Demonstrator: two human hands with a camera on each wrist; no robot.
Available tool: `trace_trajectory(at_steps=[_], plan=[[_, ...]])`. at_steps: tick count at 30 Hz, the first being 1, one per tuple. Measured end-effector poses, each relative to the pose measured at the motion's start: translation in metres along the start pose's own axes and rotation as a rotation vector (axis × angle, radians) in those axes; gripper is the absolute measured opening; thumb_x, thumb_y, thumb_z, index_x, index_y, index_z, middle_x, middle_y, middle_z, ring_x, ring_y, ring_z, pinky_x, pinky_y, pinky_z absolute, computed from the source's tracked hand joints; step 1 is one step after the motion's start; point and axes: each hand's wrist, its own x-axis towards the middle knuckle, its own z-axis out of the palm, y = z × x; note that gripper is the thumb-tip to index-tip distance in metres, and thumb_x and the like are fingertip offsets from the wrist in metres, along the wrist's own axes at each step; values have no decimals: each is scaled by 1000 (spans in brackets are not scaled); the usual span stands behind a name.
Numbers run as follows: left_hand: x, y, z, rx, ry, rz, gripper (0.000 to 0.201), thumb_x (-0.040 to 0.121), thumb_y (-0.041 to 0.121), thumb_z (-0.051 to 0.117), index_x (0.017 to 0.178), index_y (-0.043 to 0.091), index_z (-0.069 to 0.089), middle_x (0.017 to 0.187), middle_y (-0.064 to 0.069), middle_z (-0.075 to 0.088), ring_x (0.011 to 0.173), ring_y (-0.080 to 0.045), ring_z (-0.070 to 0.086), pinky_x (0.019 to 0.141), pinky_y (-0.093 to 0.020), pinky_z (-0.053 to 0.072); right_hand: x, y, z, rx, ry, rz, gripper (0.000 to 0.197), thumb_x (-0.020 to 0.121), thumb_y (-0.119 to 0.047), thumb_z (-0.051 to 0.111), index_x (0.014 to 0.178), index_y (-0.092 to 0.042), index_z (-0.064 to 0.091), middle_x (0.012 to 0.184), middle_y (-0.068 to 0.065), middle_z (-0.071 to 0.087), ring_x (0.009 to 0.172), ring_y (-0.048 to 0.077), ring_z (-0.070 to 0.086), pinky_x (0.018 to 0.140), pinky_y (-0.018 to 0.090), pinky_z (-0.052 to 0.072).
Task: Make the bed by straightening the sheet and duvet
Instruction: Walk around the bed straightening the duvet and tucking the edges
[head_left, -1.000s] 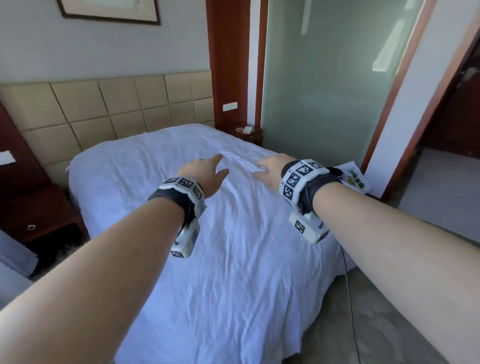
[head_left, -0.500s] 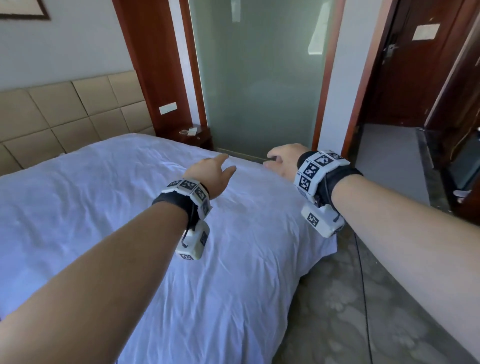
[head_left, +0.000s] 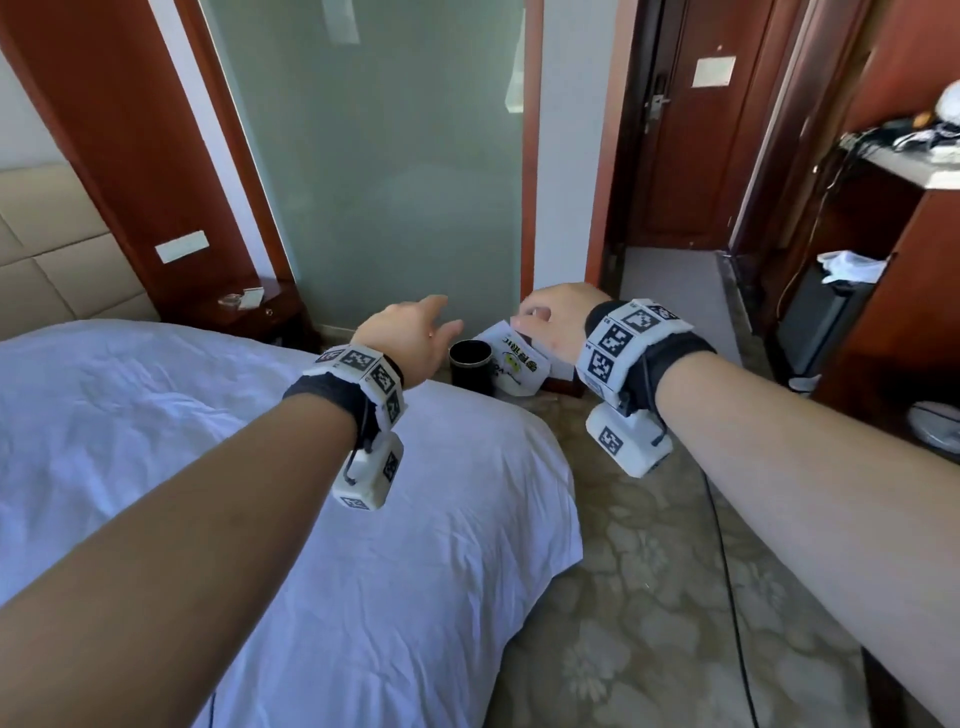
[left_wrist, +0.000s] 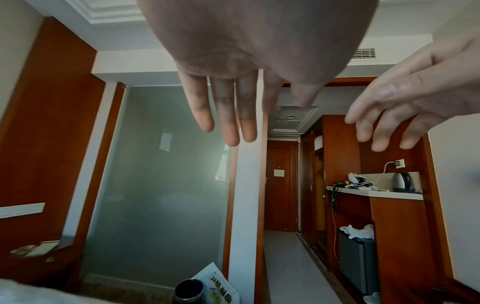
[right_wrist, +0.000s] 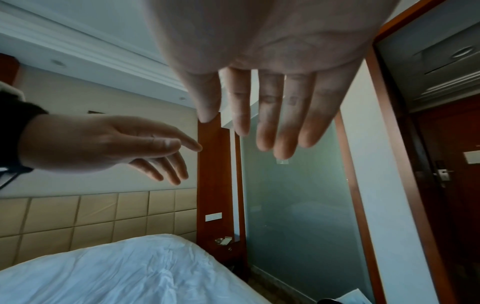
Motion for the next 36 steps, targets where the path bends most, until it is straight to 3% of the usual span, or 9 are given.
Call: trace_trajectory(at_steps=[8, 13, 16, 20, 27, 32, 36], plan=[[204, 49, 66, -57, 4, 119, 45, 97, 45, 38, 135, 23, 46, 115, -1, 66, 112, -27, 57, 91, -40, 46, 116, 125, -27, -55, 2, 166, 39, 97, -43, 43, 122, -19, 59, 119, 0, 61, 106, 18, 55, 86, 26, 42], [313, 96, 94, -88, -25, 214, 47, 97, 49, 34, 135, 24, 45, 120, -2, 65, 113, -28, 57, 91, -42, 48, 178, 201, -57, -132, 44, 235, 38, 97, -43, 42, 115, -16, 62, 112, 2, 64, 107, 21, 57, 92, 31, 45], [368, 124, 110, -81, -26, 253, 48, 97, 49, 33, 137, 24, 44, 124, -2, 62, 114, -27, 56, 91, -41, 48, 225, 246, -72, -165, 54, 273, 40, 96, -47, 41, 117, -20, 61, 121, 0, 62, 110, 20, 56, 95, 31, 44], [430, 145, 141, -42, -30, 240, 48, 98, 48, 33, 138, 23, 42, 125, -1, 62, 115, -26, 56, 89, -38, 46, 288, 305, -69, -133, 30, 280, 41, 96, -46, 39, 119, -20, 60, 126, 0, 59, 115, 22, 54, 99, 36, 43], [555, 167, 201, -59, -28, 166, 46, 99, 44, 34, 139, 21, 42, 118, 0, 65, 114, -25, 56, 90, -38, 46, 397, 426, -63, -7, 46, 225, 35, 95, -45, 44, 107, -20, 66, 114, -1, 64, 106, 21, 58, 92, 34, 46], [638, 183, 221, -84, 18, 87, 47, 99, 43, 35, 142, 23, 37, 115, 0, 66, 108, -25, 59, 80, -34, 45, 472, 482, -93, -63, 13, 124, 39, 96, -43, 43, 115, -16, 64, 112, 2, 64, 105, 21, 58, 88, 30, 46], [697, 177, 223, -73, 22, -3, 47, 98, 45, 36, 140, 24, 40, 118, 2, 65, 110, -26, 58, 87, -37, 46, 545, 506, -104, -47, -3, 53, 41, 96, -45, 43, 123, -20, 59, 115, 0, 62, 108, 19, 56, 90, 29, 44]])
